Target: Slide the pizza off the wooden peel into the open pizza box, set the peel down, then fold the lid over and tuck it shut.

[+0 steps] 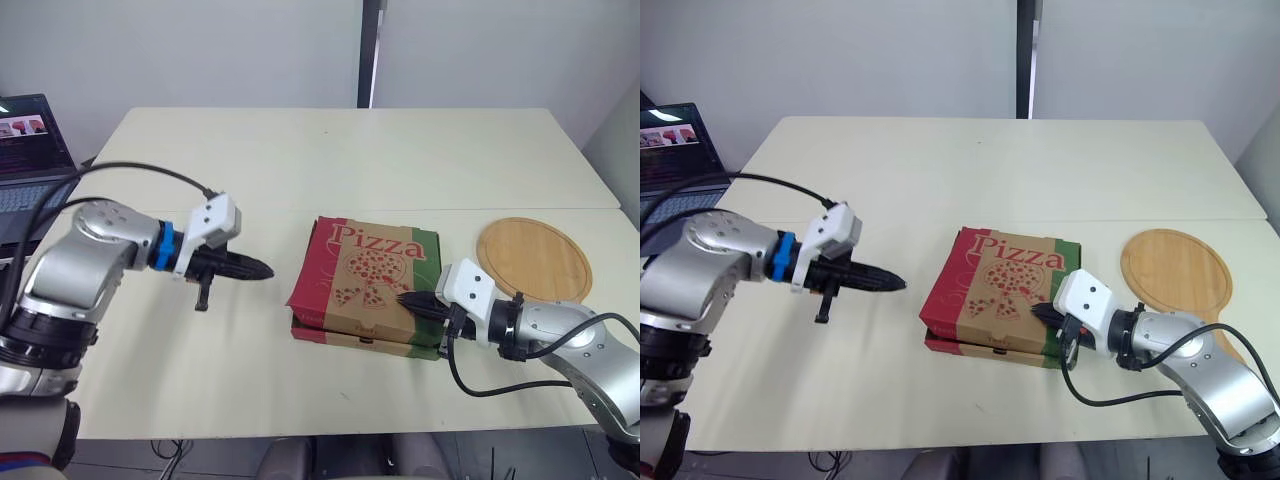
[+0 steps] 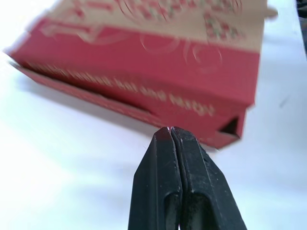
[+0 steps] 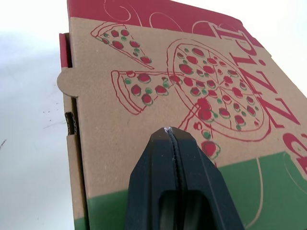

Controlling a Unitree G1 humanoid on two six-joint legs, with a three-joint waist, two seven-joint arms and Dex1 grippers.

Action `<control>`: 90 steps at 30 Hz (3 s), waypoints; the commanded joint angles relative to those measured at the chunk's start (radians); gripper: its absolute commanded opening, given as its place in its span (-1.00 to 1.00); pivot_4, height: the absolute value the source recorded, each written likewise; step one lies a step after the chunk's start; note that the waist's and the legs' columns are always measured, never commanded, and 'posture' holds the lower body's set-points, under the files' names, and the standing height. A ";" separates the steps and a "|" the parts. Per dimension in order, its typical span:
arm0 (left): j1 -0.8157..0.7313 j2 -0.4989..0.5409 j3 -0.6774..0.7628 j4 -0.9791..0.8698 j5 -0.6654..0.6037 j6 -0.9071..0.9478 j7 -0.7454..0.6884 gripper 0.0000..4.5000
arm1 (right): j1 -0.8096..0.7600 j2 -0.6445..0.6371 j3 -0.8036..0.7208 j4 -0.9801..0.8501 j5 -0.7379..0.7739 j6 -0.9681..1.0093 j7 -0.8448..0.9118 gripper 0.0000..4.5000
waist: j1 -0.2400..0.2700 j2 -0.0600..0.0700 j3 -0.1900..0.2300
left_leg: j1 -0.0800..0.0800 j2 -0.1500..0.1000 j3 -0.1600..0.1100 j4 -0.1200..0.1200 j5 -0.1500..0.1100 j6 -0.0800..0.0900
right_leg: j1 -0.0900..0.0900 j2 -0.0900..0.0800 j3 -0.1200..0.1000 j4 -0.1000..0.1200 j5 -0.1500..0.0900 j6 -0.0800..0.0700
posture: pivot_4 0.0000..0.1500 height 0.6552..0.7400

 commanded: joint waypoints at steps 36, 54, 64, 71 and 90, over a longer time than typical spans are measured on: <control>-0.004 -0.182 0.021 -0.135 -0.068 0.113 0.166 -1.00 | 0.005 0.004 0.065 0.076 -0.164 -0.142 0.070 -0.98 | -0.001 0.000 0.000 | 0.001 0.000 0.000 0.001 0.000 0.000 | 0.000 0.000 0.001 0.001 0.000 0.000 | 1.00 1.00; 0.042 -0.163 0.060 -0.035 -0.018 0.007 0.169 -1.00 | -0.021 0.024 0.065 0.080 -0.189 -0.136 0.077 -0.98 | -0.004 0.000 0.000 | 0.001 0.000 0.000 0.001 0.000 0.000 | 0.000 0.000 0.001 0.001 0.001 -0.001 | 1.00 1.00; 0.079 -0.230 0.020 -0.121 -0.028 0.030 0.233 -1.00 | -0.031 0.043 0.088 0.118 -0.221 -0.153 0.079 -0.98 | 0.005 0.000 0.000 | 0.000 0.000 0.001 0.001 0.000 0.000 | 0.000 -0.001 0.001 0.001 0.001 0.000 | 1.00 1.00; 0.120 -0.227 -0.083 -0.042 0.094 -0.034 0.248 -1.00 | -0.022 0.044 0.114 0.150 -0.263 -0.181 0.080 -0.98 | 0.001 0.001 -0.001 | 0.001 0.000 0.001 0.000 0.000 0.000 | 0.000 0.000 0.001 0.001 0.001 -0.001 | 1.00 1.00; 0.319 -0.240 0.133 -0.171 -0.049 0.119 0.424 -1.00 | -0.020 0.047 -0.100 0.378 -0.358 -0.259 -0.060 -0.98 | 0.002 0.001 -0.001 | 0.001 -0.001 0.002 0.000 0.000 0.000 | 0.000 -0.001 0.002 0.001 0.002 -0.001 | 1.00 1.00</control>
